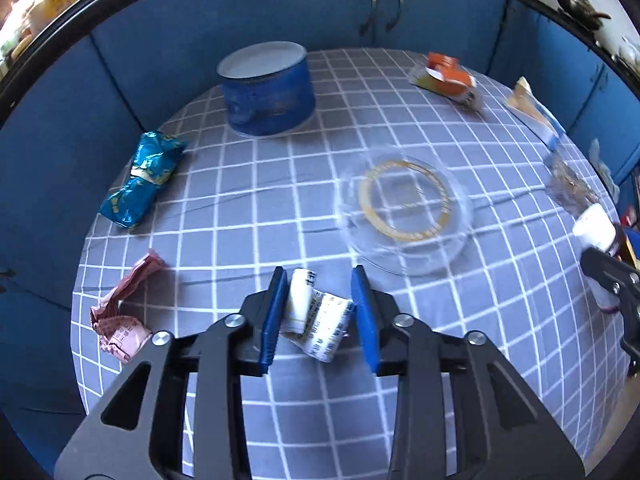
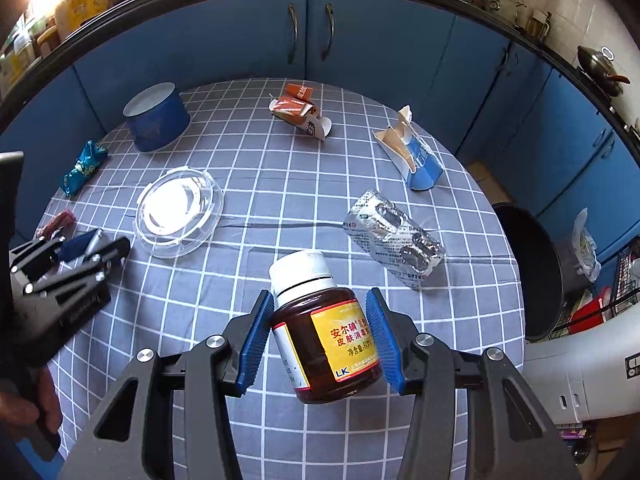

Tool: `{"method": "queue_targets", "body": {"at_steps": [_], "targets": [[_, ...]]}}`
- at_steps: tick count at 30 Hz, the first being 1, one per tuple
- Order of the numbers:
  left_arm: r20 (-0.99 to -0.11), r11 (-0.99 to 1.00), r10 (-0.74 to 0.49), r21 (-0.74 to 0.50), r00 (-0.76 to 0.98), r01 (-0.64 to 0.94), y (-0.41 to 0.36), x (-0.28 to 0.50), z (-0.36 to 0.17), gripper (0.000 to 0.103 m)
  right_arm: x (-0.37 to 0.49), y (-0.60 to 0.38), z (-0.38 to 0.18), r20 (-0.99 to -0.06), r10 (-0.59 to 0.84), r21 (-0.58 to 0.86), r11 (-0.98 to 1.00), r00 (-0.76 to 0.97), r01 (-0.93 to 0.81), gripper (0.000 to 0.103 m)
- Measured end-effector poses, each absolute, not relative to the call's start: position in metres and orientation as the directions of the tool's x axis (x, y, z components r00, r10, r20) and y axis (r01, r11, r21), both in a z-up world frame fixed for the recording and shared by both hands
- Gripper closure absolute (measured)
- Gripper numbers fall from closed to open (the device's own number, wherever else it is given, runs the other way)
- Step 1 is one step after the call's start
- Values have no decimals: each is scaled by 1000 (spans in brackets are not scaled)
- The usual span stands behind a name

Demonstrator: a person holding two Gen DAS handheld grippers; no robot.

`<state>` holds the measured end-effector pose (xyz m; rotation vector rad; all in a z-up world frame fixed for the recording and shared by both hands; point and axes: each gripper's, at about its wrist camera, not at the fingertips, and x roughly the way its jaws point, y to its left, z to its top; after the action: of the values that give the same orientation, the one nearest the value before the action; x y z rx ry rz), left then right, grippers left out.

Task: Collect trash
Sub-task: 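Grasp the white paper packet with the left tool while the right tool holds the bottle, then carry the bottle and packet to the bin and open both tools over it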

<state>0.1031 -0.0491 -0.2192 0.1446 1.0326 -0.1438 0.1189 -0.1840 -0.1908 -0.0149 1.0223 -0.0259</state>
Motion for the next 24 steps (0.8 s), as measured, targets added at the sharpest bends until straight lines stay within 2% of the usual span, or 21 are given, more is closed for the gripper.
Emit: {"method": "queue_targets", "body": {"at_steps": [3, 6, 15, 24], "targets": [[-872, 985, -93, -9, 481, 174, -40, 106, -215, 84, 119, -186, -187, -849, -24, -17, 1000, 528, 18, 56], [-876, 980, -153, -74, 458, 184, -32, 106, -208, 90, 119, -187, -184, -844, -19, -12, 1000, 537, 17, 56], [-844, 964, -216, -105, 491, 244, -55, 96, -173, 91, 118, -197, -166, -826, -22, 5, 999, 563, 46, 56], [-810, 928, -273, -78, 520, 365, -134, 113, -144, 91, 118, -254, -134, -799, -112, -28, 988, 590, 149, 56]]}}
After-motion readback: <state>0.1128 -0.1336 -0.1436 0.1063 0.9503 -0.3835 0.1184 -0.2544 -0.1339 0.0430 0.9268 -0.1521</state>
